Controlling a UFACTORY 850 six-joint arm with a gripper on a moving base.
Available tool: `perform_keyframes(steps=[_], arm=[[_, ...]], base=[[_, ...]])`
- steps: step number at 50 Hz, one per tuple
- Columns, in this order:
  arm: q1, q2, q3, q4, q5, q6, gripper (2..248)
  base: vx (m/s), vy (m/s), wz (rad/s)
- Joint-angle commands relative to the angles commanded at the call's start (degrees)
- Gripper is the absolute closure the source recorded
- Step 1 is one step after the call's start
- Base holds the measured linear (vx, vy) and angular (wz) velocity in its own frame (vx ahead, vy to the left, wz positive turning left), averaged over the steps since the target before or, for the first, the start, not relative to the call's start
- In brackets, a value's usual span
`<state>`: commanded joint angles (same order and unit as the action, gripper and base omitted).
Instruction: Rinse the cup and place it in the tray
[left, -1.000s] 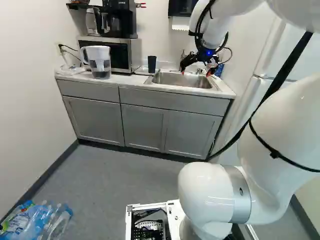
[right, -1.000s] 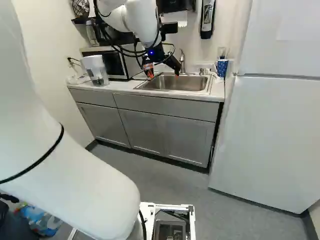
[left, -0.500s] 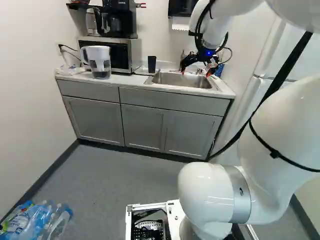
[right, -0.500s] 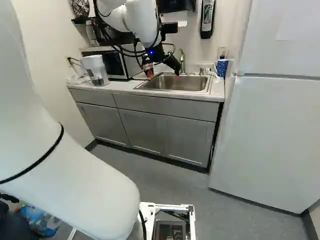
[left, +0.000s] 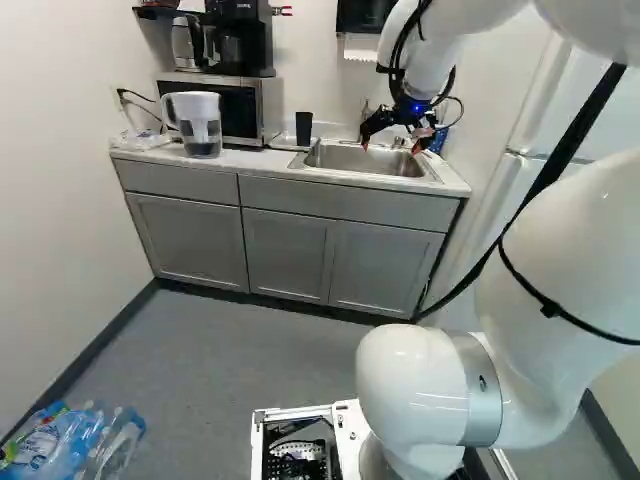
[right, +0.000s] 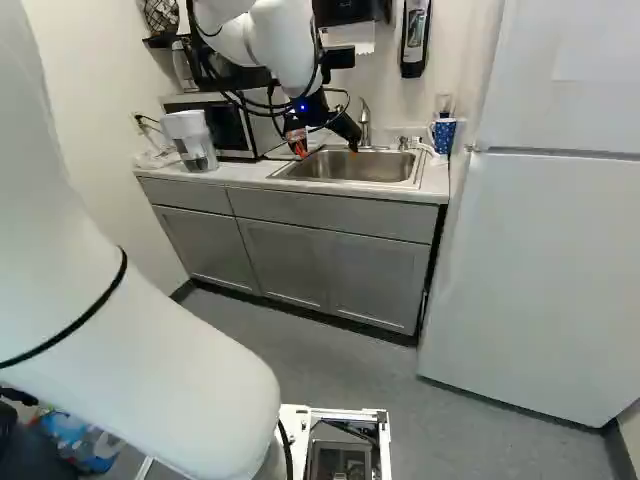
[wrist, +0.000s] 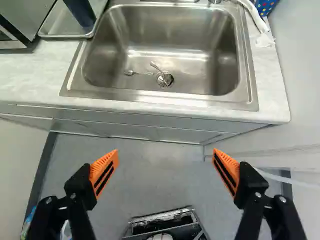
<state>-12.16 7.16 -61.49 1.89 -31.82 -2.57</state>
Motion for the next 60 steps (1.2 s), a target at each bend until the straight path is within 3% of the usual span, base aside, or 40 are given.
perform_keyframes(steps=[30, 60], arm=[[1.05, 0.77, 4.90, -0.16, 7.09, 0.22, 3], [2.98, 2.16, 13.82, -0.46, 20.02, 0.63, 3]], base=[[0.000, 0.000, 0.000], [0.000, 0.000, 0.000]])
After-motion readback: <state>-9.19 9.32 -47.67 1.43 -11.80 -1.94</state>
